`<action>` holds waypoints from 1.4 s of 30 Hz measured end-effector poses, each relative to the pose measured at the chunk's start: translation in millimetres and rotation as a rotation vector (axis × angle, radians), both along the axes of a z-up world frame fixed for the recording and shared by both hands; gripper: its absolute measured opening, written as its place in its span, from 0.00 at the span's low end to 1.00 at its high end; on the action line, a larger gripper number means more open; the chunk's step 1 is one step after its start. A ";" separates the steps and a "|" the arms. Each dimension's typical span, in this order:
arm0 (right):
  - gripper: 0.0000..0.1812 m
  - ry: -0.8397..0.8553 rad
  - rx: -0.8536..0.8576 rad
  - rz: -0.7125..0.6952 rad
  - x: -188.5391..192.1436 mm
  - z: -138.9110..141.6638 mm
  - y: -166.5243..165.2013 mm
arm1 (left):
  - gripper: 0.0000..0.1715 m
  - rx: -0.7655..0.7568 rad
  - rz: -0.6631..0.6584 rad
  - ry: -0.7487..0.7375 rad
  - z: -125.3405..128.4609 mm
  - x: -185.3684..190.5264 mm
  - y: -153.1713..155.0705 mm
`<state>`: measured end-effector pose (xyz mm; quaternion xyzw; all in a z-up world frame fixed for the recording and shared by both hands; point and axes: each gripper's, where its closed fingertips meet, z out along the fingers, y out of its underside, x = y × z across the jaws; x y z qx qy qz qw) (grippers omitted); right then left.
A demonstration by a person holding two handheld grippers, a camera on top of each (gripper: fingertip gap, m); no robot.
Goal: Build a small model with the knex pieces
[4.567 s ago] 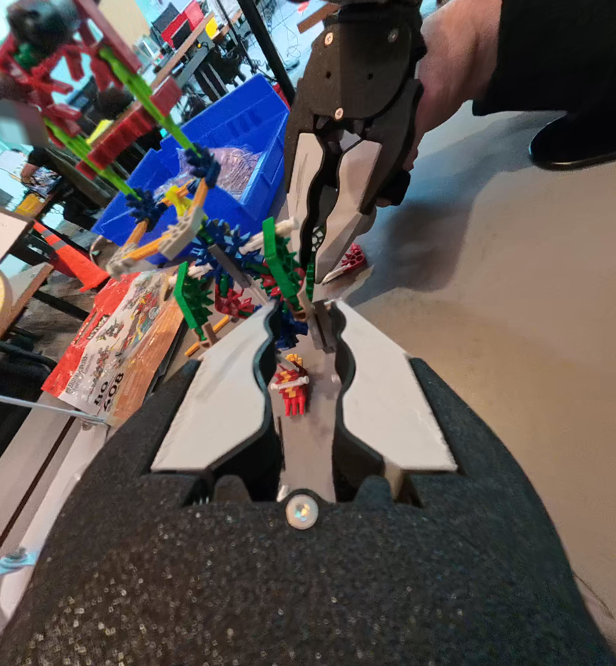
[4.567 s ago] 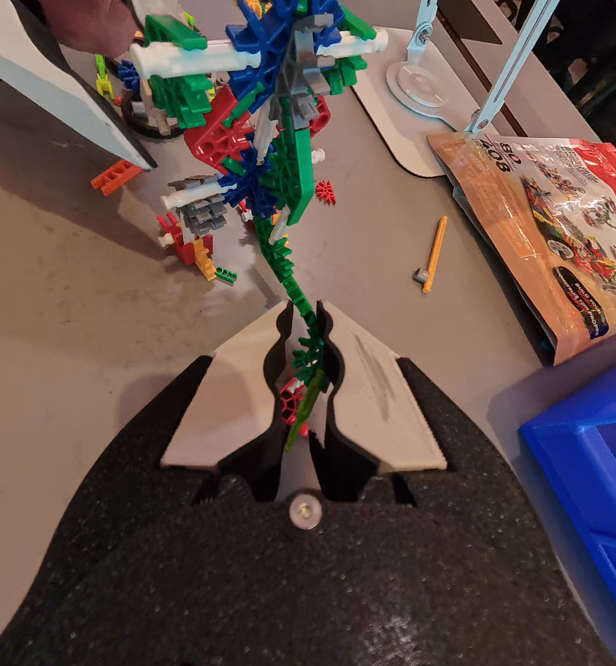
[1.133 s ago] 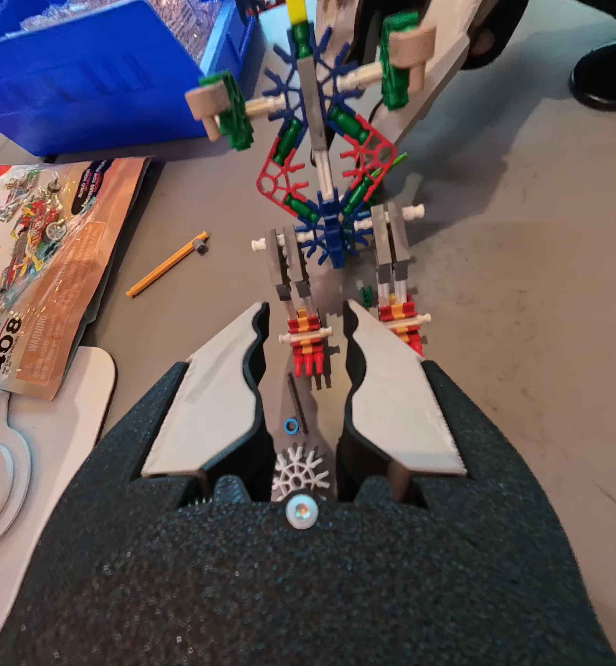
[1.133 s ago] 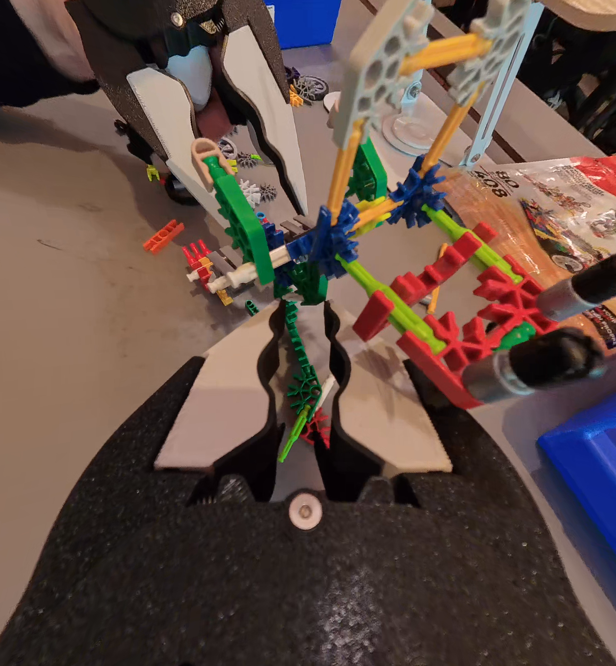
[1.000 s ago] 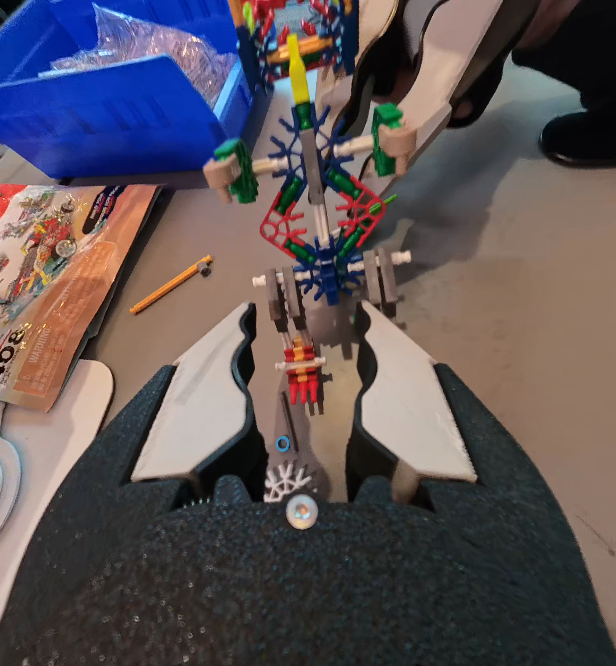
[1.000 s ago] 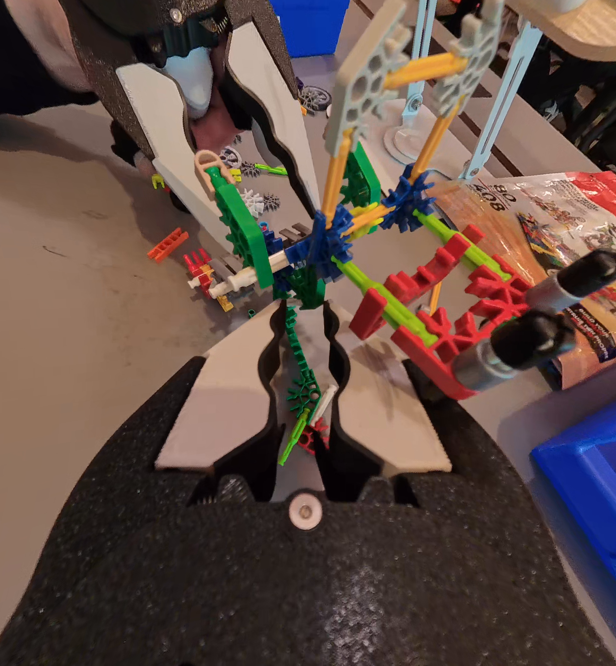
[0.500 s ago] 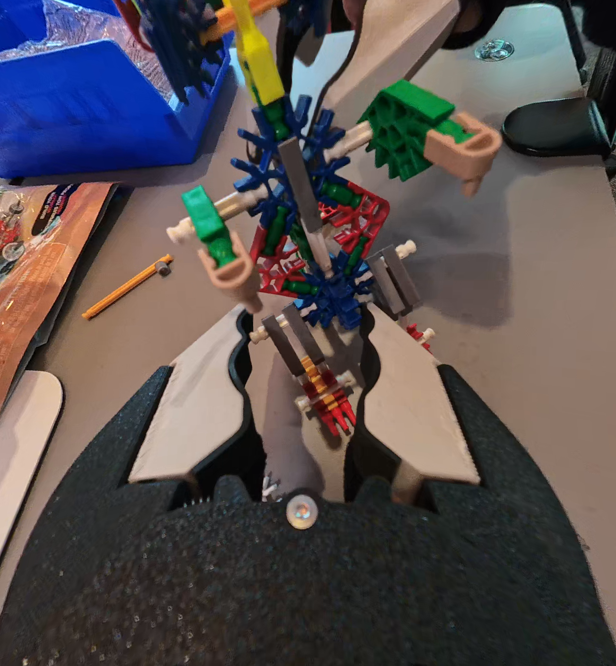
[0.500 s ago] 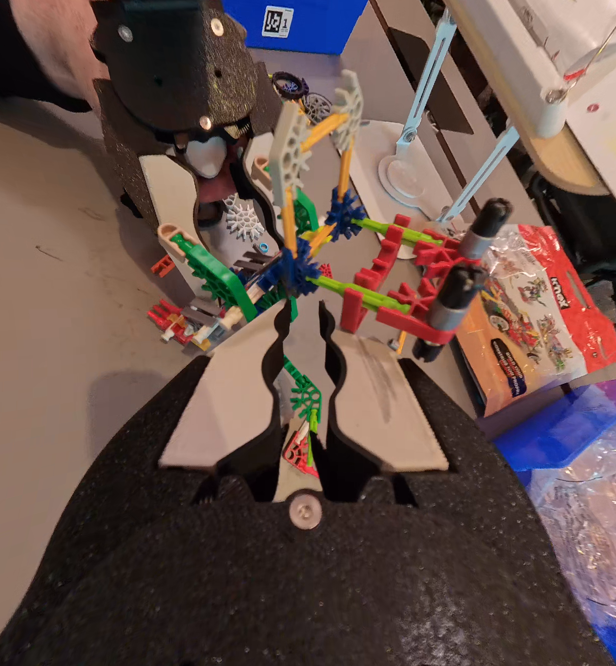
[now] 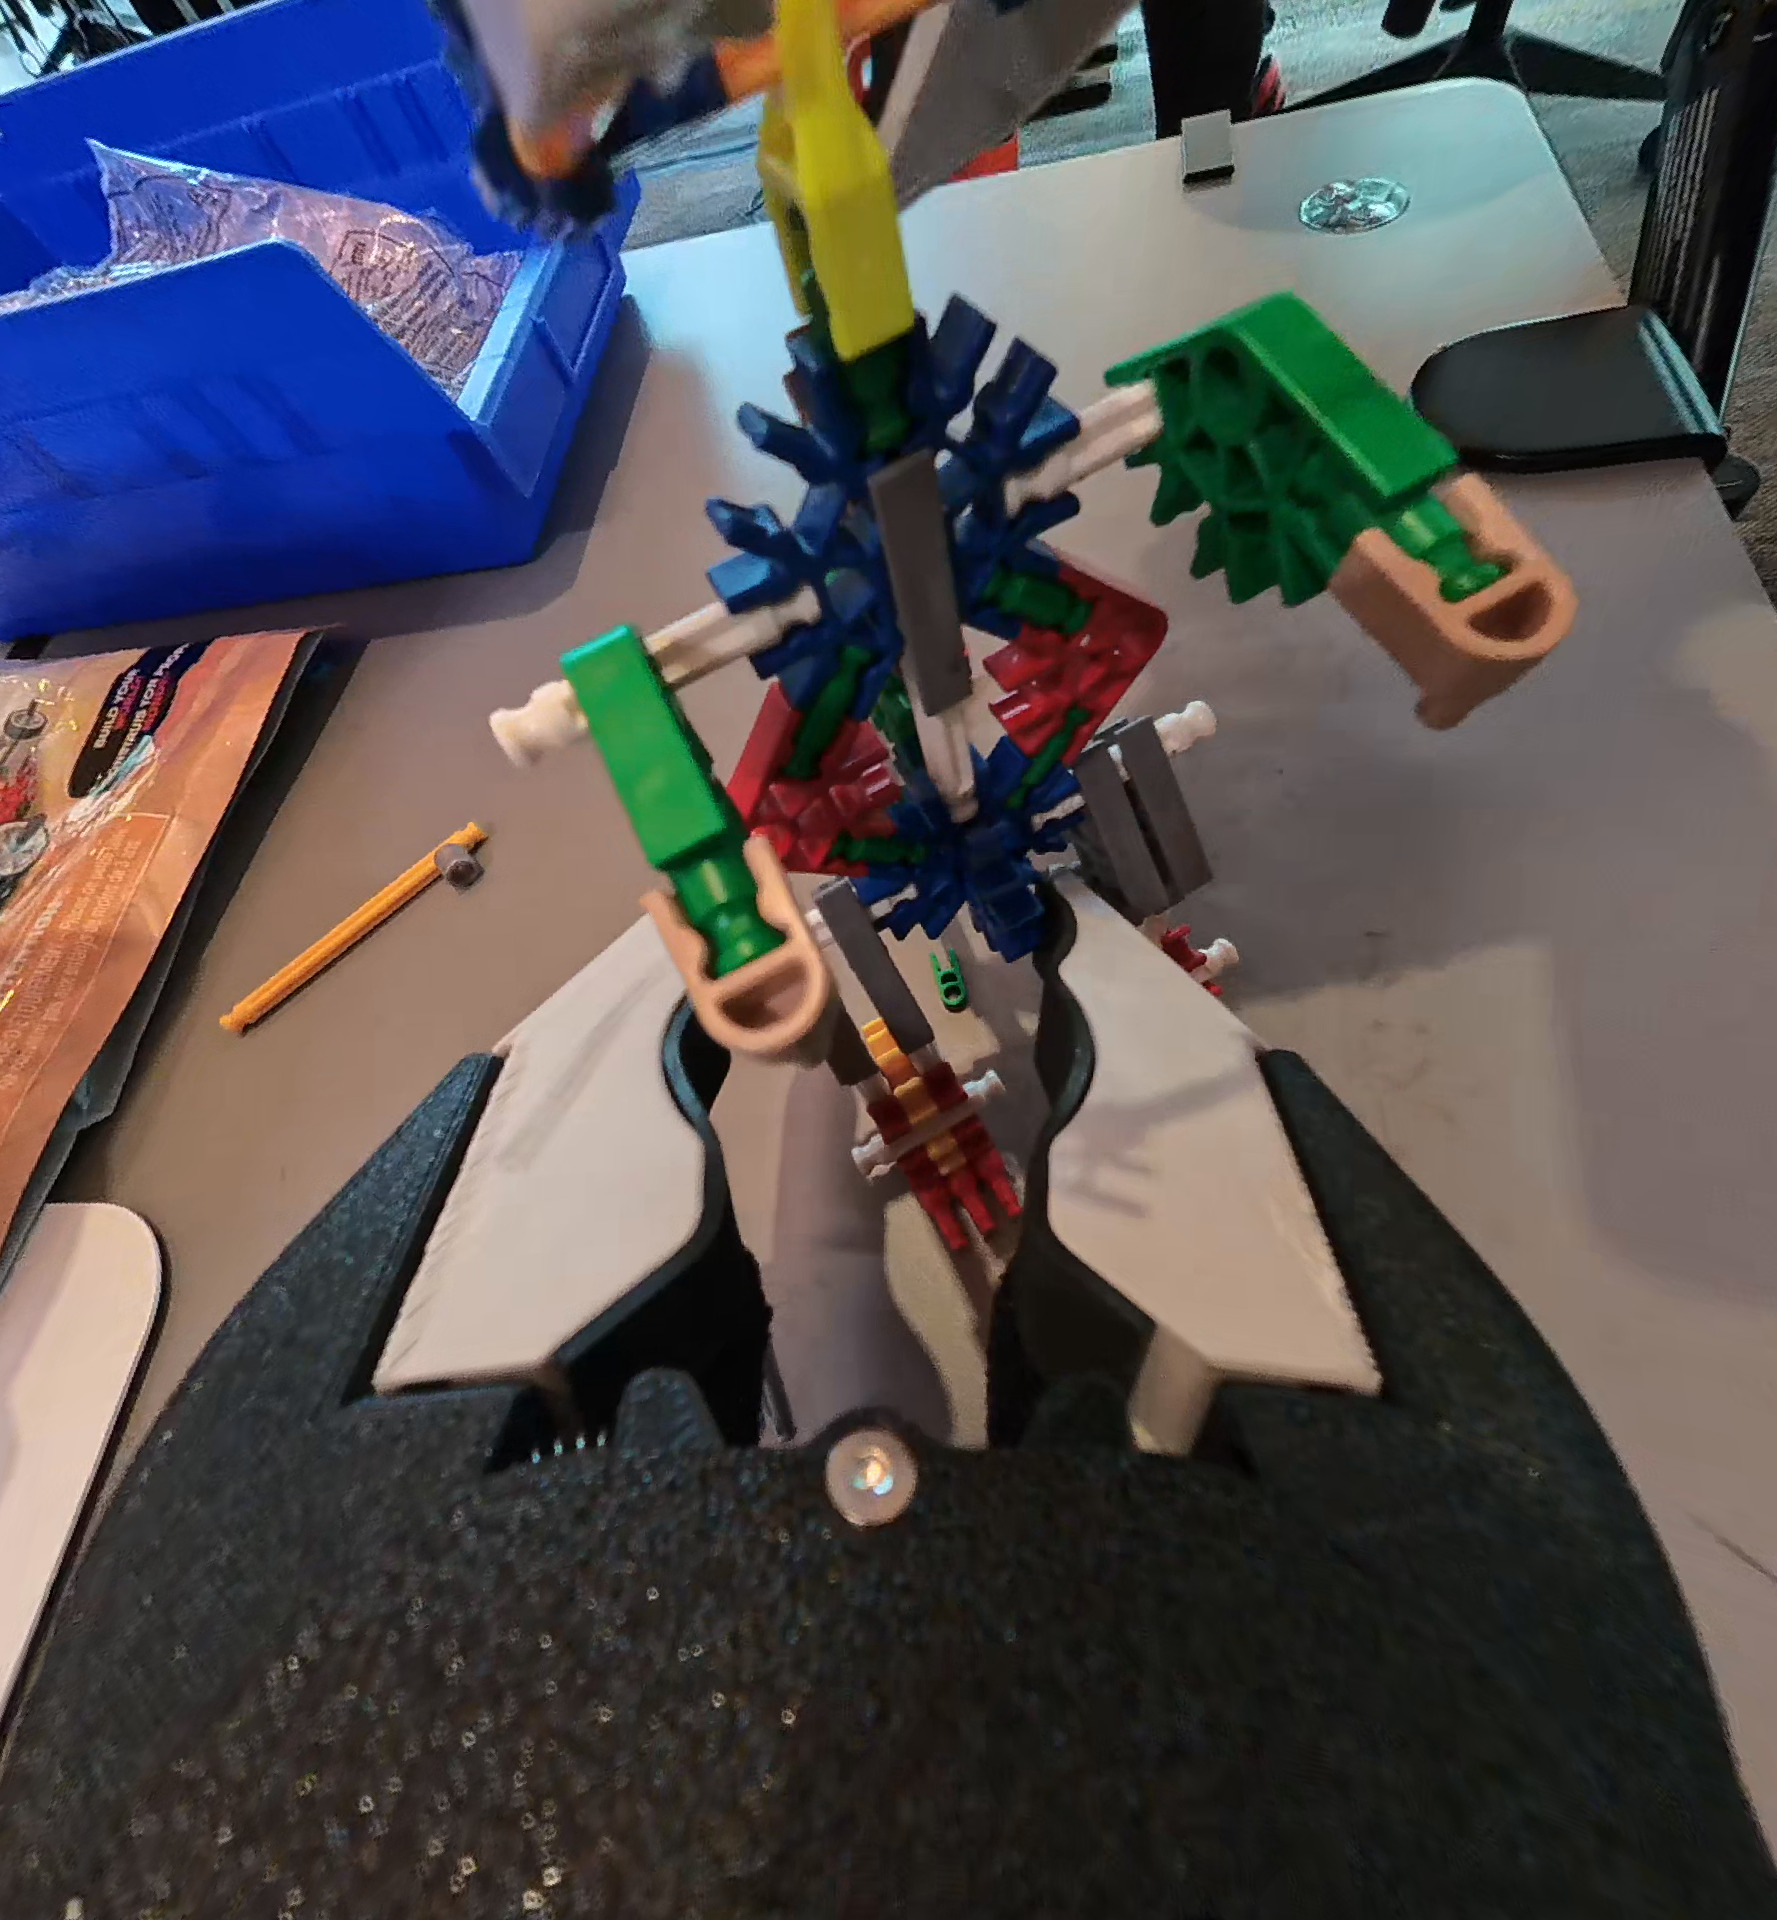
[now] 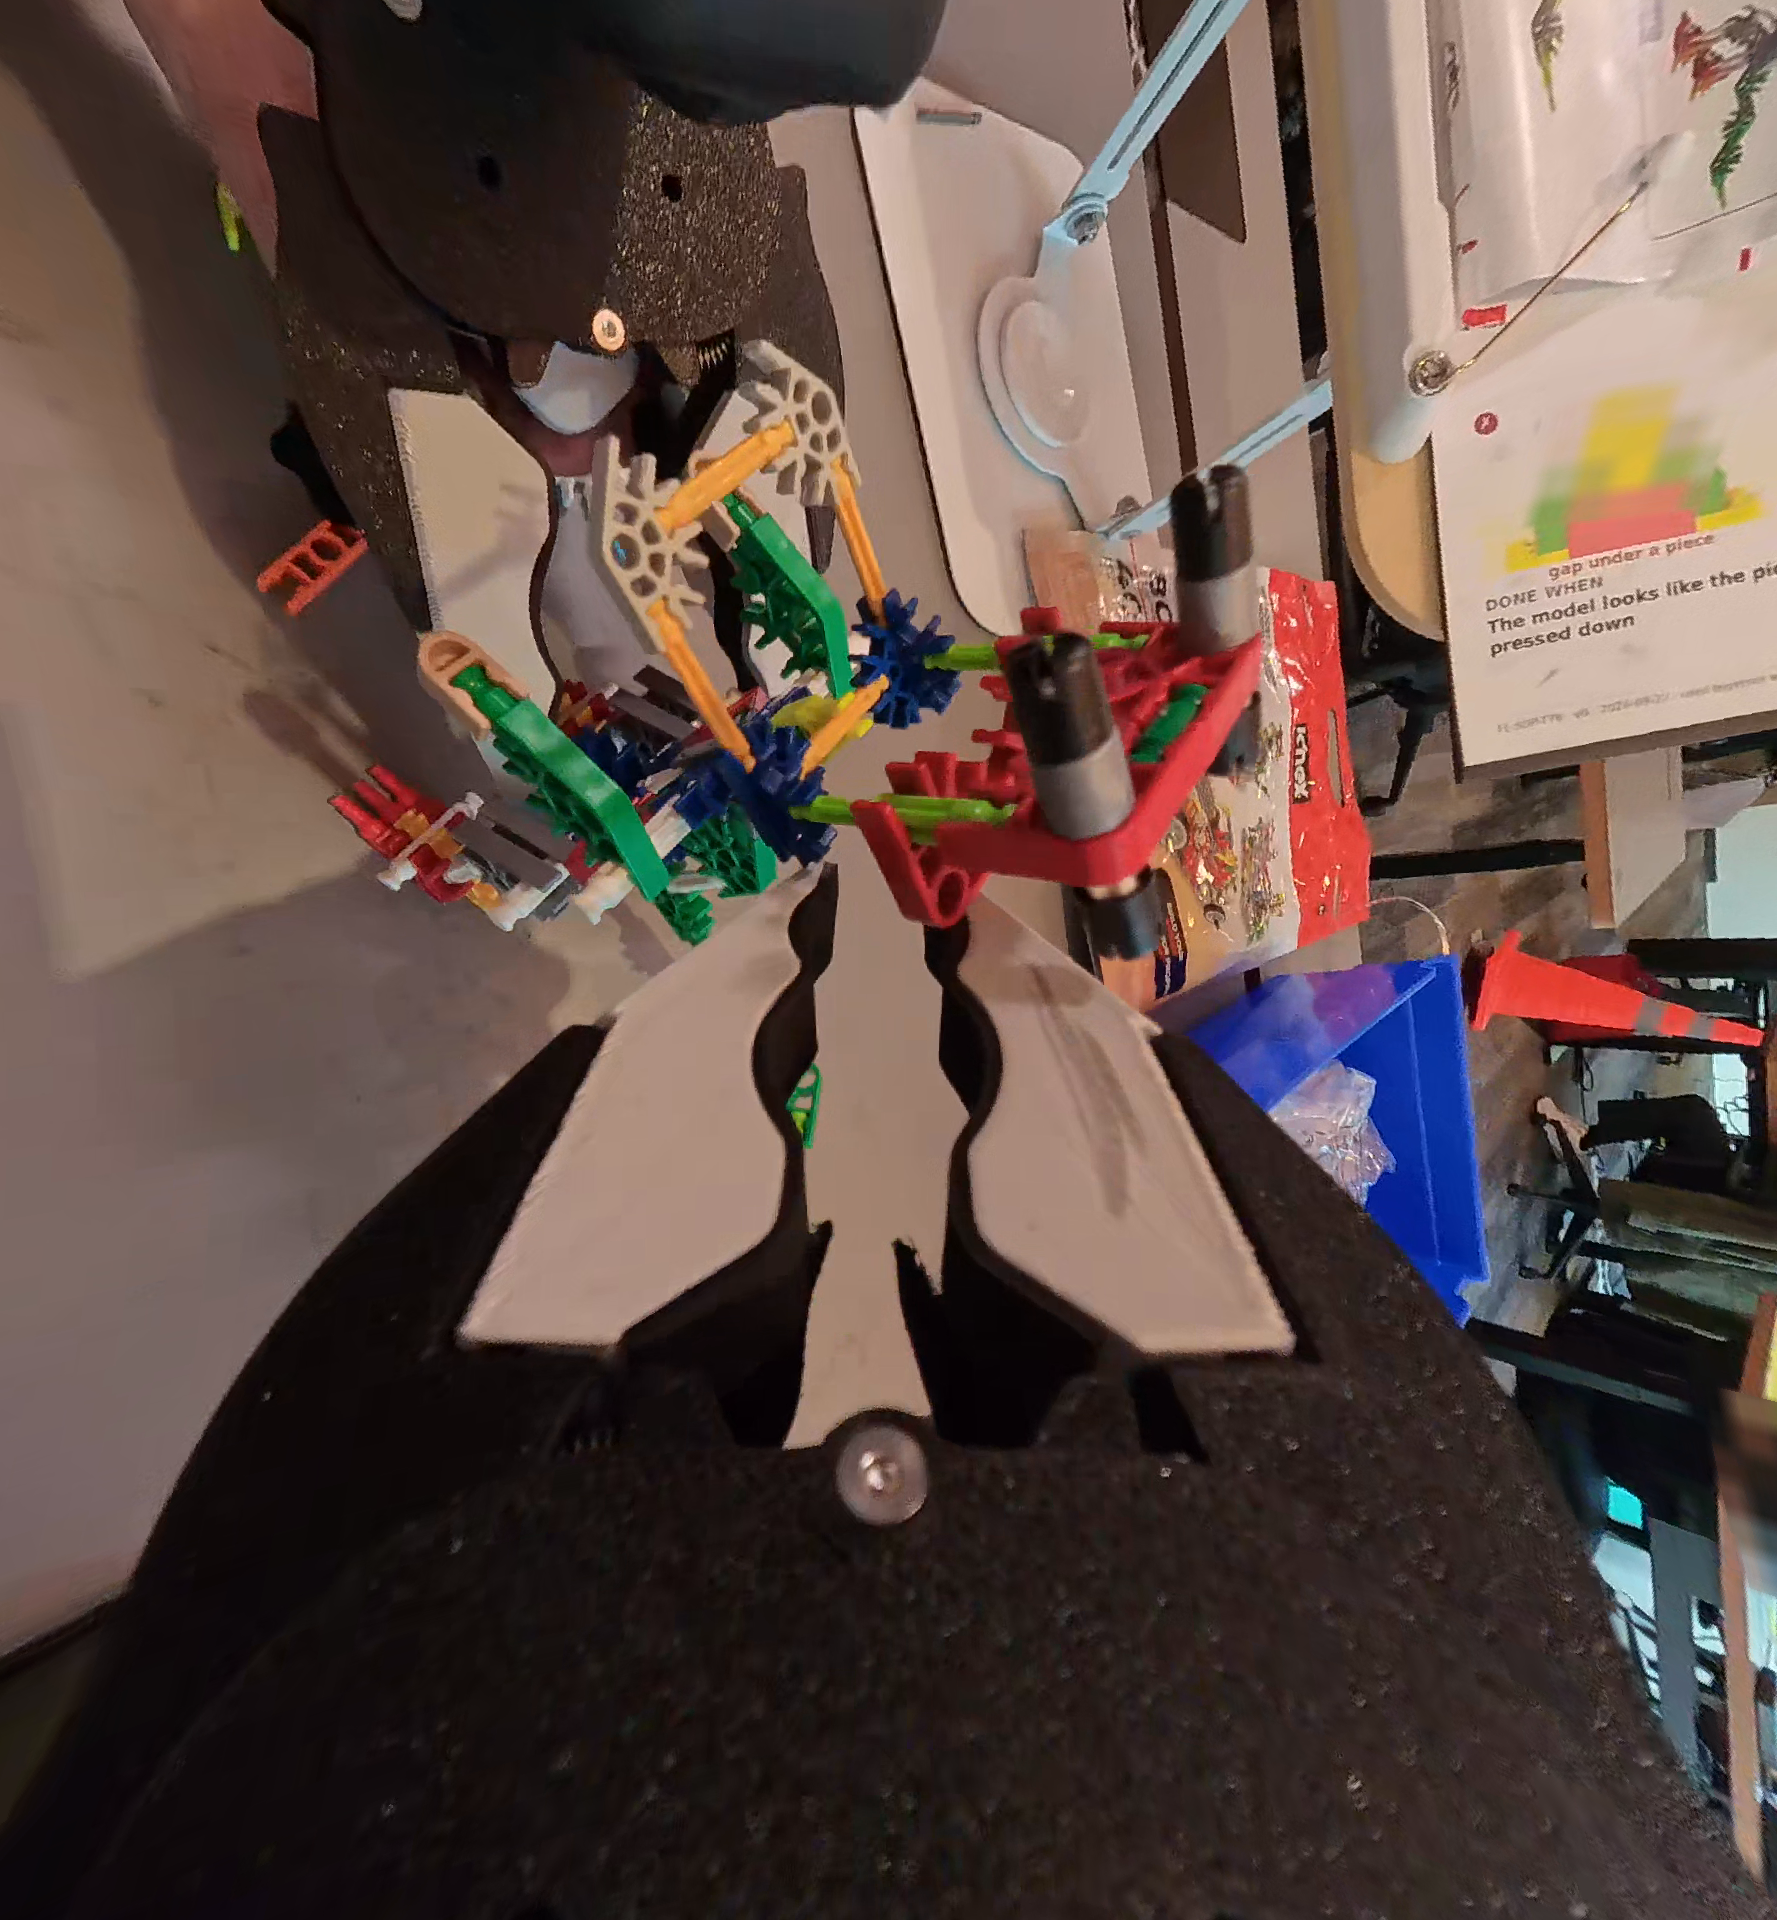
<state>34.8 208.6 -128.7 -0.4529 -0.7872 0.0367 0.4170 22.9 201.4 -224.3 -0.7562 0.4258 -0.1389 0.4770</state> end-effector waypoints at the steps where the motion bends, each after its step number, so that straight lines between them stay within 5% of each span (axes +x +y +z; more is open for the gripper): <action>1: 0.08 -0.011 0.008 -0.008 0.9 -1.0 1.7 | 0.32 0.000 -0.002 -0.006 0.1 0.1 -0.1; 15: 0.08 -0.087 0.097 -0.026 0.9 14.4 0.4 | 0.32 -0.006 -0.023 -0.010 -0.6 1.1 1.8; 27: 0.11 0.084 -0.122 -0.004 12.7 21.3 -2.8 | 0.32 -0.010 -0.029 -0.011 -2.4 1.5 3.1; 36: 0.14 -0.044 -0.609 -0.176 58.1 -55.9 36.4 | 0.32 -0.013 -0.054 -0.016 -2.7 2.0 2.6; 42: 0.08 -0.117 -0.634 -0.127 54.2 -81.3 36.0 | 0.32 -0.024 -0.086 -0.024 -2.6 1.5 0.9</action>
